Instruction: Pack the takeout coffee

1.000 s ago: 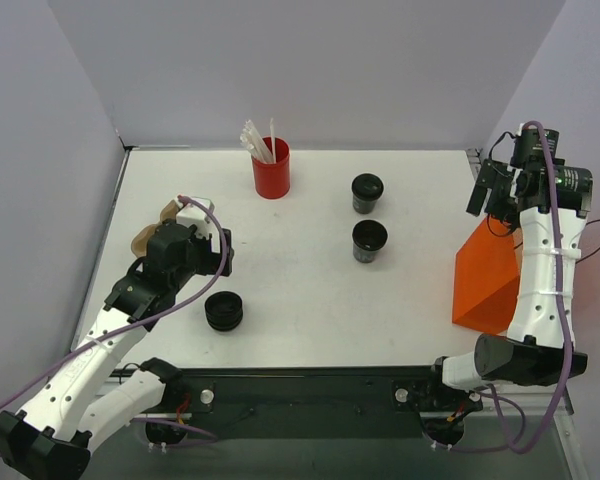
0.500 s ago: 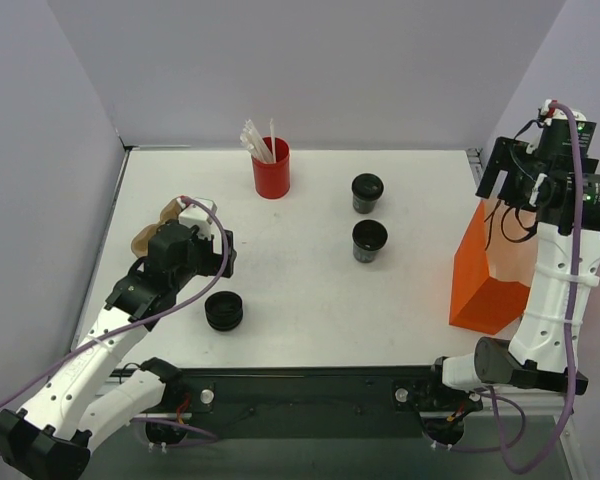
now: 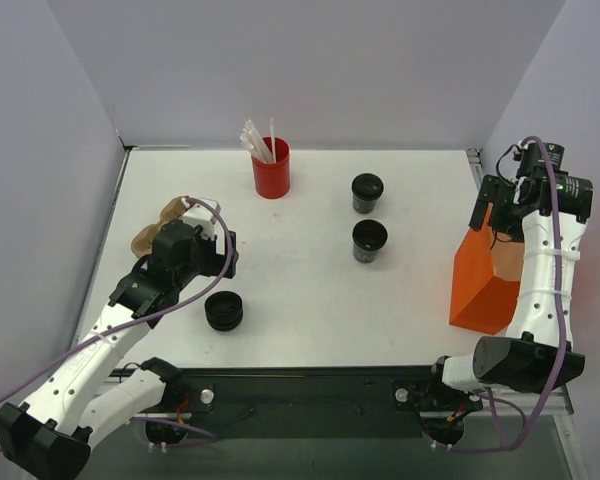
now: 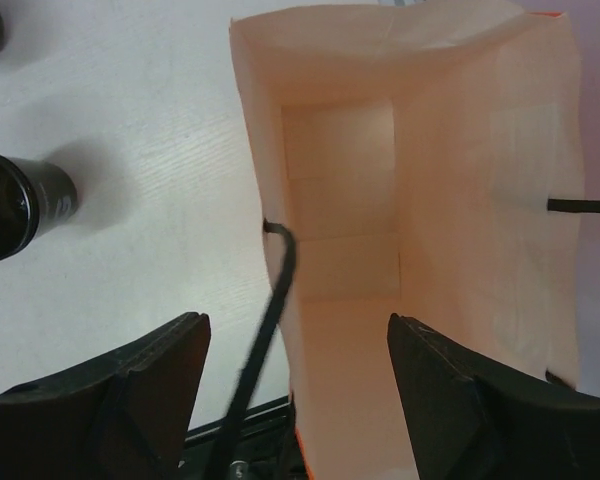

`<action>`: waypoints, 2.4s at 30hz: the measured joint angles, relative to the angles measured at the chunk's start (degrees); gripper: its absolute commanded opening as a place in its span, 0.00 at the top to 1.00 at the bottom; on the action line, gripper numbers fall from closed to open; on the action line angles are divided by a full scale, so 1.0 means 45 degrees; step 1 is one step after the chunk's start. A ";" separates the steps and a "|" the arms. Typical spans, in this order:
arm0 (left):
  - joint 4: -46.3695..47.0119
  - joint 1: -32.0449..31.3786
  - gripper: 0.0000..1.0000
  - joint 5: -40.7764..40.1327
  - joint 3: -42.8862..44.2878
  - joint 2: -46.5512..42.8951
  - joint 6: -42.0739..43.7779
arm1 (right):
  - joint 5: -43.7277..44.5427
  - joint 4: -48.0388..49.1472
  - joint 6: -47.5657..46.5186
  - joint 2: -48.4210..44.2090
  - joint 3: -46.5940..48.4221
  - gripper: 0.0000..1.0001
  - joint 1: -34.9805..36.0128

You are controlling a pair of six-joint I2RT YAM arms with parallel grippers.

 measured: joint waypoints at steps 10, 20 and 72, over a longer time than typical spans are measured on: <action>0.0005 -0.0015 0.03 0.0039 0.0000 0.0112 0.0005 | -0.0903 0.0617 -0.0855 0.0083 -0.1311 1.00 -0.0092; -0.0005 -0.0146 0.03 -0.0005 -0.0019 0.0112 0.0005 | -0.0029 0.0015 -0.1457 -0.1428 0.0321 1.00 0.0675; -0.4017 -0.0151 0.03 -0.4988 0.0952 -0.4551 -0.1753 | -0.1671 0.3376 -1.0151 0.3638 0.1175 1.00 1.6033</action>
